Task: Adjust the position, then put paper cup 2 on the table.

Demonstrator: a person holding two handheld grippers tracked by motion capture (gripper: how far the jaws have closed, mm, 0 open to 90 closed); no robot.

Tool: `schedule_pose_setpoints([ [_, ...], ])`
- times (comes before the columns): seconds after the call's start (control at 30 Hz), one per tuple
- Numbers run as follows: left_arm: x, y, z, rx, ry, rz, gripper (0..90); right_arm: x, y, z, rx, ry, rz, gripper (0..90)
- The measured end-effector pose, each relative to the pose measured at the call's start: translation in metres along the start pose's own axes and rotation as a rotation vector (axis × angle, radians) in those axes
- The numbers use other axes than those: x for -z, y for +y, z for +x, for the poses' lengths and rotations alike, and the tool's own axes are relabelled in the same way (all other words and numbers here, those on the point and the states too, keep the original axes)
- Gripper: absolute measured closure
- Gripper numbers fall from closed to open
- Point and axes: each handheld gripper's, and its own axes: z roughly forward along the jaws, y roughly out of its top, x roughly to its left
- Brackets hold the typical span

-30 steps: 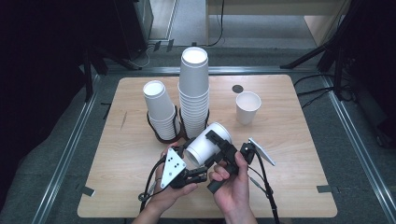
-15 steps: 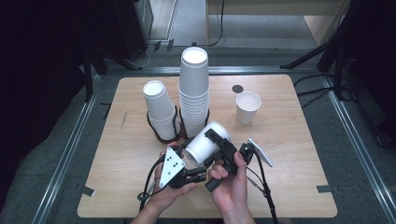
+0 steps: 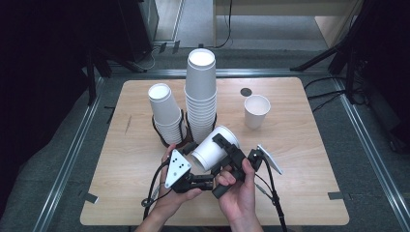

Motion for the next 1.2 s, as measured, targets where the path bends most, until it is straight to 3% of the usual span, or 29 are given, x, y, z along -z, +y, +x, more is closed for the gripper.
schedule_pose_setpoints([
  [0.4,0.003,0.002,0.003,0.006,-0.008,0.002,2.4,0.005,0.011,0.001,0.009,0.008,-0.052,13.4],
  [0.8,0.002,0.000,0.000,-0.005,-0.031,0.021,2.4,0.012,0.029,0.004,0.064,0.005,-0.126,13.4],
  [1.0,0.001,-0.001,0.000,-0.004,-0.039,0.031,2.4,0.017,0.038,0.010,0.107,0.033,-0.139,13.4],
  [1.2,0.000,-0.001,0.001,-0.005,-0.040,0.042,2.4,0.022,0.042,0.018,0.218,0.017,-0.168,13.5],
])
